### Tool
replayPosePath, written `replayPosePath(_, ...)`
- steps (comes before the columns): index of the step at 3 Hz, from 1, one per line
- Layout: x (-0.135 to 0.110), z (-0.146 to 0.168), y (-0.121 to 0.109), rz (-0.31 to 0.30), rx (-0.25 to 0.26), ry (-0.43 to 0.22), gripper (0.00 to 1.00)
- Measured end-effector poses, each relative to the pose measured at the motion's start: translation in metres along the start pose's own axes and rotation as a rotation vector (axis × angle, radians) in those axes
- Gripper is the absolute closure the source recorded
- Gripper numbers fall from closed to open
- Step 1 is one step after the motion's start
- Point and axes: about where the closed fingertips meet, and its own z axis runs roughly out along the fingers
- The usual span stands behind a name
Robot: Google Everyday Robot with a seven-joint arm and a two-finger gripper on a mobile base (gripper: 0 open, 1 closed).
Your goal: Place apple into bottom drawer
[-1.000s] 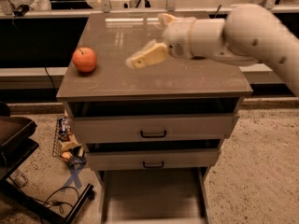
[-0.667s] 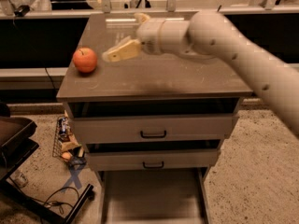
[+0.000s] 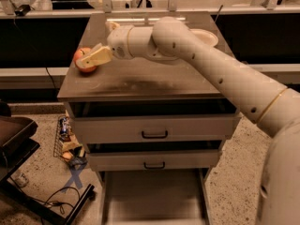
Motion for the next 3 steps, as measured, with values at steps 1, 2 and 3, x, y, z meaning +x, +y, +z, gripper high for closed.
replayPosePath(1,0.018,0.036,0.010,0.017,-0.048,0.020,0.00)
replayPosePath(2,0.038,0.060,0.020,0.049,-0.084,0.024,0.00)
replayPosePath(3,0.054,0.075,0.031,0.069,-0.106,0.014,0.18)
